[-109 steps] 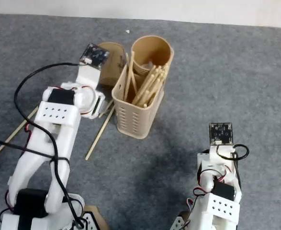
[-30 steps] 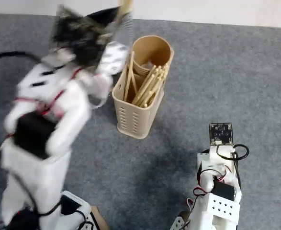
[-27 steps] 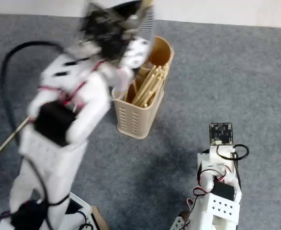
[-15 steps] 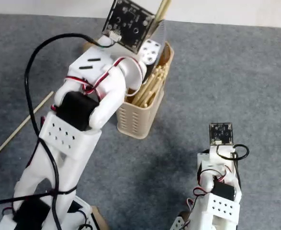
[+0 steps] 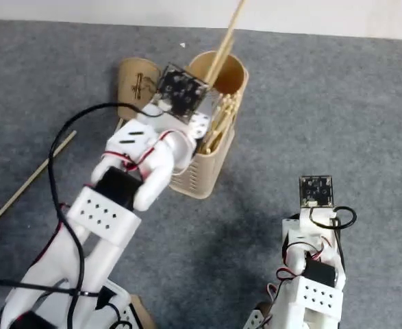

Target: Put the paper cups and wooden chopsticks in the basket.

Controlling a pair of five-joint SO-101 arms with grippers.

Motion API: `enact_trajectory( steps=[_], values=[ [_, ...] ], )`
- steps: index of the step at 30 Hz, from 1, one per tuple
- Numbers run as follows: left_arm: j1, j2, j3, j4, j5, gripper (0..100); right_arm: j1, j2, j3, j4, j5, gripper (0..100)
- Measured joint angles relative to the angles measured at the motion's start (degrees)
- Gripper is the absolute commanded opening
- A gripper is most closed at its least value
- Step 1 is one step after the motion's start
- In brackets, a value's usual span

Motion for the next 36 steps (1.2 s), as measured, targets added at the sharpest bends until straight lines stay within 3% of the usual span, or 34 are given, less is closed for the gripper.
enact_trajectory(
  steps=[9, 19, 23, 30, 33, 36],
  values=[
    [-3.3, -9.8, 9.6, -0.3, 3.4, 12, 0.0, 0.0, 0.0, 0.0, 0.0, 26.0],
    [-3.2, -17.2, 14.5, -0.1, 3.9, 13, 0.0, 0.0, 0.0, 0.0, 0.0, 26.0],
    [-6.3, -21.6, 14.5, 1.8, 3.9, 13, 0.0, 0.0, 0.0, 0.0, 0.0, 26.0],
    [-23.7, -24.7, 9.7, 8.1, 3.9, 13, 0.0, 0.0, 0.0, 0.0, 0.0, 26.0],
    [-34.2, -19.8, 8.8, 10.3, 3.9, 13, 0.0, 0.0, 0.0, 0.0, 0.0, 26.0],
    [-39.1, -10.9, 8.8, 12.3, 3.9, 13, 0.0, 0.0, 0.0, 0.0, 0.0, 26.0]
  ],
)
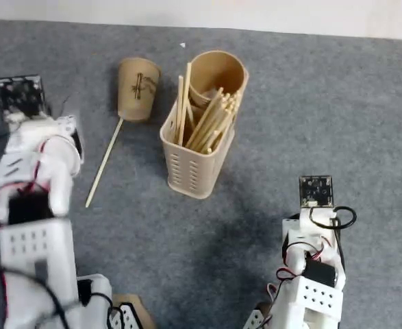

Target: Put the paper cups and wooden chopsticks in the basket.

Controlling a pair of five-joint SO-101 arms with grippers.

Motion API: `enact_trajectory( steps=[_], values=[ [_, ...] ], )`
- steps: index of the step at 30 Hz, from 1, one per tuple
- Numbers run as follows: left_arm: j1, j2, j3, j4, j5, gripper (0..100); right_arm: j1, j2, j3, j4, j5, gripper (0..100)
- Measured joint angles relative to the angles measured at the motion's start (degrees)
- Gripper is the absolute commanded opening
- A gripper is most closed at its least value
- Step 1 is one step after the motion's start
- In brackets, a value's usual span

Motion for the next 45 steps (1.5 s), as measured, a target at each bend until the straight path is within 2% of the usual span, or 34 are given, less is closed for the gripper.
enact_trajectory(
  steps=[7, 11, 15, 19, 29, 32, 33, 39, 45],
  values=[
    [-2.1, 27.8, -5.2, 0.3, -0.4, 13, 0.0, 0.0, 0.0, 0.0, 0.0, 26.0],
    [-6.8, 41.9, -11.8, 0.5, -6.1, 13, 0.0, 0.0, 0.0, 0.0, 0.0, 26.0],
    [-12.9, 53.9, -20.7, 5.6, -9.0, 13, 0.0, 0.0, 0.0, 0.0, 0.0, 26.0],
    [-15.0, 63.7, -28.7, 7.4, -14.8, 13, 0.0, 0.0, 0.0, 0.0, 0.0, 26.0],
    [-15.8, 75.2, -41.2, 12.6, -28.3, 12, 0.0, 0.0, 0.0, 0.0, 0.0, 26.0],
    [-15.8, 77.7, -42.3, 12.7, -30.9, 3, 0.0, 0.0, 0.0, 0.0, 0.0, 26.0],
    [-15.8, 78.2, -42.6, 13.3, -31.3, 0, 0.0, 0.0, 0.0, 0.0, 0.0, 26.0],
    [-14.2, 78.9, -46.9, 20.4, -31.8, 0, 0.0, 0.0, 0.0, 0.0, 0.0, 26.0],
    [-9.4, 79.6, -55.6, 32.0, -30.6, 0, 0.0, 0.0, 0.0, 0.0, 0.0, 26.0]
  ],
)
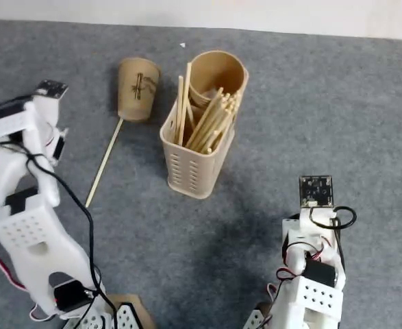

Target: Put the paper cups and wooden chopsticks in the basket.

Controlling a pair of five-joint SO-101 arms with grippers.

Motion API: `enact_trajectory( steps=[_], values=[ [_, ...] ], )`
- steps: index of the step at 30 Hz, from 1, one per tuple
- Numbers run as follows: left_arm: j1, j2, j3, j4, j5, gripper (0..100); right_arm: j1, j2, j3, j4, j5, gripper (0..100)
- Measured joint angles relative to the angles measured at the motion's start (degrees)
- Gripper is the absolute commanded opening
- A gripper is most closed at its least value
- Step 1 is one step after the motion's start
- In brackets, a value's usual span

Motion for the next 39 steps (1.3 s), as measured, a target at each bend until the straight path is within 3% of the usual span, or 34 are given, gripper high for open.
enact_trajectory(
  steps=[9, 12, 15, 26, 31, 39],
  values=[
    [14.3, 0.4, -14.2, 11.6, 9.8, 1, 0.0, 0.0, 0.0, 0.0, 0.0, 26.0],
    [17.1, 0.4, -14.7, 12.0, 11.6, 7, 0.0, 0.0, 0.0, 0.0, 0.0, 26.0],
    [17.4, 0.4, -14.7, 12.0, 13.0, 17, 0.0, 0.0, 0.0, 0.0, 0.0, 26.0],
    [17.1, 3.7, -14.8, 12.2, 15.0, 15, 0.0, 0.0, 0.0, 0.0, 0.0, 26.0],
    [16.7, 7.9, -14.8, 10.6, 16.7, 22, 0.0, 0.0, 0.0, 0.0, 0.0, 26.0],
    [14.0, 8.0, -18.3, 10.0, 19.6, 22, 0.0, 0.0, 0.0, 0.0, 0.0, 26.0]
  ],
)
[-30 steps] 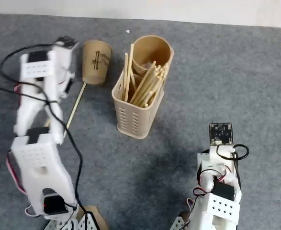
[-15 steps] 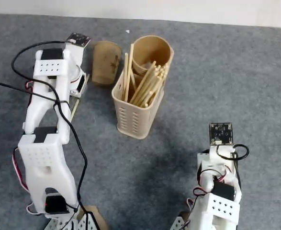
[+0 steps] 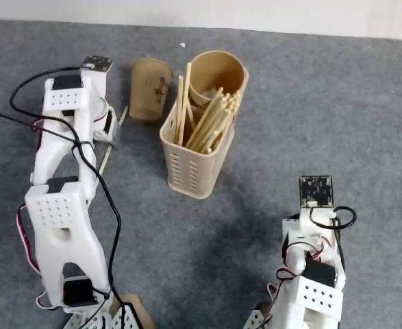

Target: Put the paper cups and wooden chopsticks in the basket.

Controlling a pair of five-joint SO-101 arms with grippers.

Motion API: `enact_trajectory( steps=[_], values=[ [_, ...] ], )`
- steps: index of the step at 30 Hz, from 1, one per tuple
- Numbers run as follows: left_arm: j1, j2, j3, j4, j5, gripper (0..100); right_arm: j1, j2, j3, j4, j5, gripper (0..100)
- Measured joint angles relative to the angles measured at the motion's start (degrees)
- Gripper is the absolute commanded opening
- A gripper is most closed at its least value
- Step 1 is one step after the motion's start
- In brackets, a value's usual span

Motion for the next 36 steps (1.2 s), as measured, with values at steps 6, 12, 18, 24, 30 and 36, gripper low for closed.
enact_trajectory(
  steps=[6, 12, 18, 24, 30, 36],
  values=[
    [-0.4, 0.0, 0.0, -1.3, -1.0, 22, 0.0, 0.0, 0.0, 0.0, 0.0, 26.0],
    [-1.0, 0.0, 0.0, -2.4, -2.5, 22, 0.0, 0.0, 0.0, 0.0, 0.0, 26.0],
    [-2.5, 2.4, -0.1, -2.9, -5.4, 22, 0.0, 0.0, 0.0, 0.0, 0.0, 26.0],
    [-2.4, 5.7, -1.1, -2.9, -6.0, 22, 0.0, 0.0, 0.0, 0.0, 0.0, 26.0],
    [-2.5, 7.2, -1.9, -2.9, -6.1, 13, 0.0, 0.0, 0.0, 0.0, 0.0, 26.0],
    [-1.7, 8.0, -1.8, -2.7, -6.1, 1, 0.0, 0.0, 0.0, 0.0, 0.0, 26.0]
  ],
)
